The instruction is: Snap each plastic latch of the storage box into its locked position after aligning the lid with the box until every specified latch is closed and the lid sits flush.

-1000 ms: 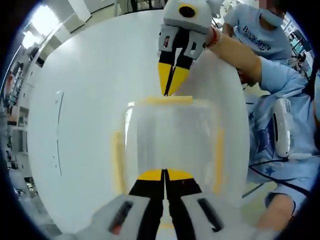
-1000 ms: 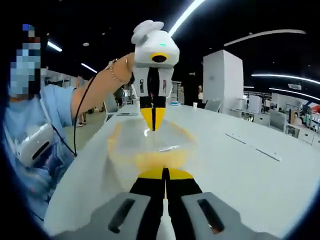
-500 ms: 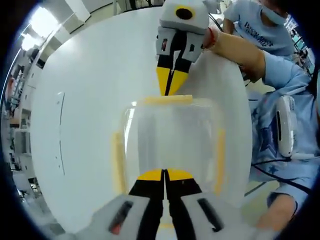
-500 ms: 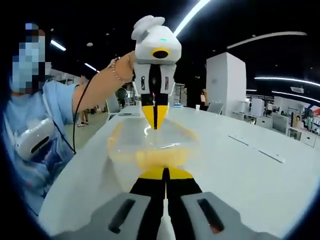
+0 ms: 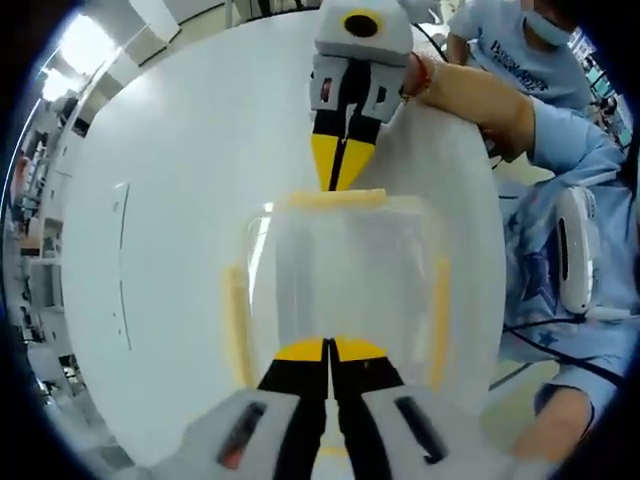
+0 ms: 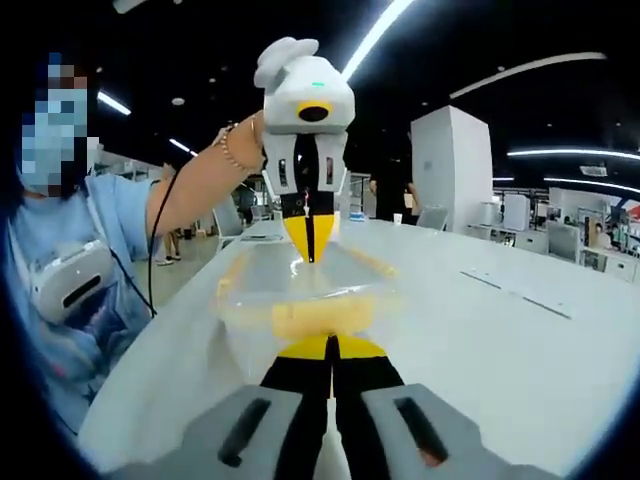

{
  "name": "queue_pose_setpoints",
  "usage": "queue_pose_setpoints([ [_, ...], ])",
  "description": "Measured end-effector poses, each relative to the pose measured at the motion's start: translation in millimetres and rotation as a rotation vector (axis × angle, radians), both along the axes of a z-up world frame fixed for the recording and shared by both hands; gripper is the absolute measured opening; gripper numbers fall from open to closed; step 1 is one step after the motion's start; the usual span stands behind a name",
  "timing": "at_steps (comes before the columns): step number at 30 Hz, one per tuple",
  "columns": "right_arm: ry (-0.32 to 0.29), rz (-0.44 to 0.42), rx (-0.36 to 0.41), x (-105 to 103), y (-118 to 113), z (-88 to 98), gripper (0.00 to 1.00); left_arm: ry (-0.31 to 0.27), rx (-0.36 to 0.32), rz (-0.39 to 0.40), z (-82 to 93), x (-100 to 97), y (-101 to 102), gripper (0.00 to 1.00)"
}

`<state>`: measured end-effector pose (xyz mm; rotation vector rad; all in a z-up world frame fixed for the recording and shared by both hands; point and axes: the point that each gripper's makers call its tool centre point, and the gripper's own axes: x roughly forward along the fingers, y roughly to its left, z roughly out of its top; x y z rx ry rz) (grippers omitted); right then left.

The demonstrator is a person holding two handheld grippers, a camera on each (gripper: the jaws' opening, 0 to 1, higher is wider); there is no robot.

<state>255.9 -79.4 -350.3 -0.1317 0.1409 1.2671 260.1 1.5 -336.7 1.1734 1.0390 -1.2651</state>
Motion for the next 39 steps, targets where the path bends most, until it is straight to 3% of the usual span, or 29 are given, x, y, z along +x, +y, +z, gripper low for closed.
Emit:
queue_pose_setpoints([
  [8, 0.018, 0.006, 0.021, -1, 0, -1.5, 0.00, 0.010, -0.032, 0.013, -0.8, -1.2, -1, 0.00],
  [14, 0.019, 0.006, 0.025, -1, -2, -1.9, 0.00, -0.008, 0.003, 0.001, -2.5, -1.9, -5, 0.00],
  [23, 0.032, 0.003, 0.038, -1, -2, -2.1, 0.00, -0.007, 0.003, 0.007, -2.0, -0.9, -4, 0.00],
  [24, 0.057, 0.080, 0.051, -13, 12, -2.6, 0.00, -0.007, 0.003, 0.005, -1.8, -0.8, -4, 0.00],
  [25, 0.021, 0.036, 0.034, -6, 0, -0.4, 0.00, -0.002, 0.001, 0.012, -2.8, -1.2, -4, 0.00],
  [34, 0.055, 0.017, 0.037, -2, 3, -4.0, 0.00, 0.017, -0.020, 0.013, -3.6, 1.6, -2, 0.00],
  [39, 0.040, -0.015, 0.001, -1, 3, -3.6, 0.00, 0.033, -0.034, 0.031, -3.2, 3.1, -3, 0.00],
])
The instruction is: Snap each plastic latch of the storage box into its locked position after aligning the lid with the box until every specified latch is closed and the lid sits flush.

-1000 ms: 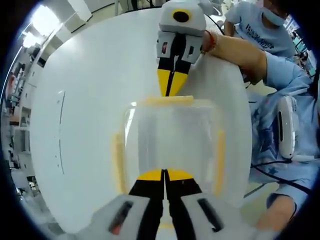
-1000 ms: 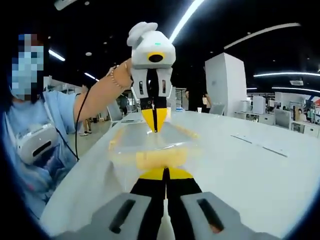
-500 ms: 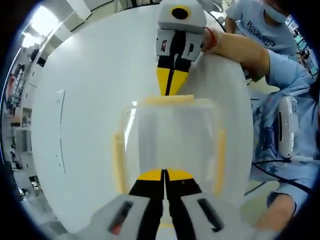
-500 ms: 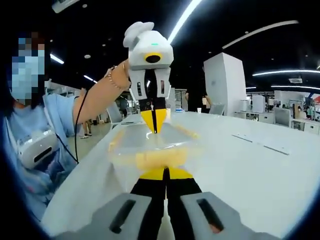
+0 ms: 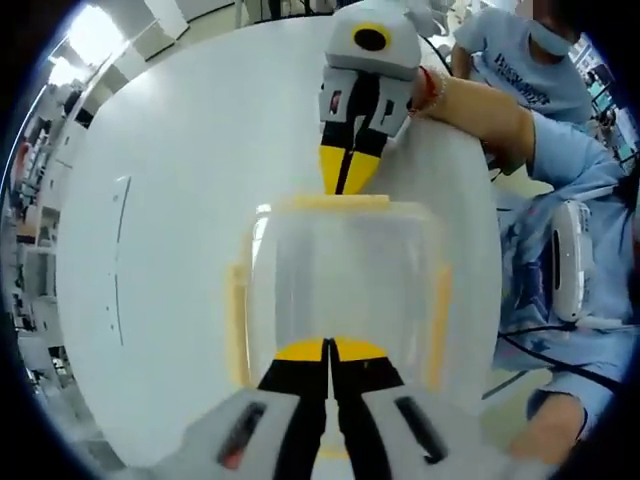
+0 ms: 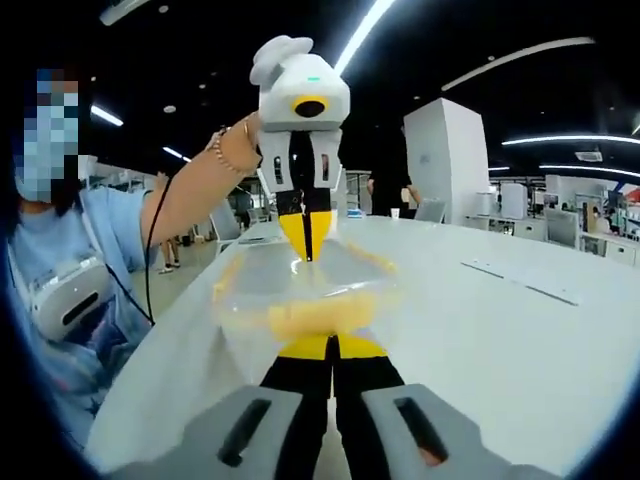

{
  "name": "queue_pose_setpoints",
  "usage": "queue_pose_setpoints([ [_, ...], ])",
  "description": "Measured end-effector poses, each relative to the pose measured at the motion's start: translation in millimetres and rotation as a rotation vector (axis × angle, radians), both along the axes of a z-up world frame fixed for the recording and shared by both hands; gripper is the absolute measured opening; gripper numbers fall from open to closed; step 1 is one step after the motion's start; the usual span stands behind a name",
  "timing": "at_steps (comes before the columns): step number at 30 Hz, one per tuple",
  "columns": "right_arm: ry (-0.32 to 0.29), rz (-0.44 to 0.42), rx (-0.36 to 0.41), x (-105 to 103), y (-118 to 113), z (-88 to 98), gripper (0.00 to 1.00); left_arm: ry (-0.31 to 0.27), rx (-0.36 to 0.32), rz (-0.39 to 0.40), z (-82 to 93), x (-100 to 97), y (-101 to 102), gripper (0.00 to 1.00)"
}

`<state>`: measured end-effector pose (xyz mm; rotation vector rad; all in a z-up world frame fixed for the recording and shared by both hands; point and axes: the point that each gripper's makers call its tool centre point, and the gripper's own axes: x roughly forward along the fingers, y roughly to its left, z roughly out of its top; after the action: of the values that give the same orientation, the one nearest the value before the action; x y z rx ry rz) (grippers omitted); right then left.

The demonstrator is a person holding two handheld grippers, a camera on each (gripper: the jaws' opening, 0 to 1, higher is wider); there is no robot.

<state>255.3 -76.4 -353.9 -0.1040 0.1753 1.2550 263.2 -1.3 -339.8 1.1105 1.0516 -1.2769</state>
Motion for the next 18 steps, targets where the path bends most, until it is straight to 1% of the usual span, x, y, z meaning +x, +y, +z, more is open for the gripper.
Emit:
queue_pose_setpoints([
  [1, -0.001, -0.018, -0.013, 0, 0, 0.2, 0.00, 0.008, 0.003, 0.009, -0.3, 0.8, -1, 0.00],
  [2, 0.019, -0.040, -0.026, 1, -2, -0.6, 0.00, 0.008, 0.016, 0.016, 0.1, 0.3, -2, 0.00],
  [4, -0.007, -0.062, -0.056, 4, -3, -1.0, 0.00, -0.002, 0.027, 0.010, 0.3, 0.0, -2, 0.00],
  [6, 0.002, -0.099, -0.073, 8, -4, 0.6, 0.00, -0.008, 0.029, 0.009, 0.9, 0.7, -2, 0.00],
  [7, -0.020, -0.136, -0.082, 13, -8, 3.9, 0.00, -0.007, 0.024, 0.013, 1.2, 1.7, -2, 0.00],
  [9, -0.058, -0.196, -0.063, 23, -13, 19.5, 0.00, -0.003, 0.012, 0.019, 1.6, 2.2, -1, 0.00],
  [10, -0.066, -0.198, -0.070, 24, -15, 27.0, 0.00, 0.001, 0.003, 0.027, 1.8, 2.7, -1, 0.00],
  [11, -0.062, -0.192, -0.067, 24, -14, 28.8, 0.00, 0.002, -0.002, 0.030, 2.1, 2.6, -1, 0.00],
  [12, -0.065, -0.178, -0.075, 22, -9, 37.4, 0.00, 0.002, -0.008, 0.031, 2.1, 2.7, -1, 0.00],
  [14, -0.094, -0.161, -0.154, 22, -1, 40.4, 0.00, -0.004, -0.022, 0.030, 2.7, 2.5, -1, 0.00],
  [15, -0.102, -0.147, -0.179, 21, 6, 42.7, 0.00, -0.009, -0.028, 0.029, 3.0, 2.3, -1, 0.00],
  [16, -0.102, -0.141, -0.185, 20, 8, 43.6, 0.00, -0.014, -0.033, 0.024, 3.1, 2.4, -1, 0.00],
  [18, -0.122, -0.107, -0.245, 18, 25, 48.5, 0.00, -0.024, -0.060, 0.006, 4.2, 2.6, -1, 0.00],
])
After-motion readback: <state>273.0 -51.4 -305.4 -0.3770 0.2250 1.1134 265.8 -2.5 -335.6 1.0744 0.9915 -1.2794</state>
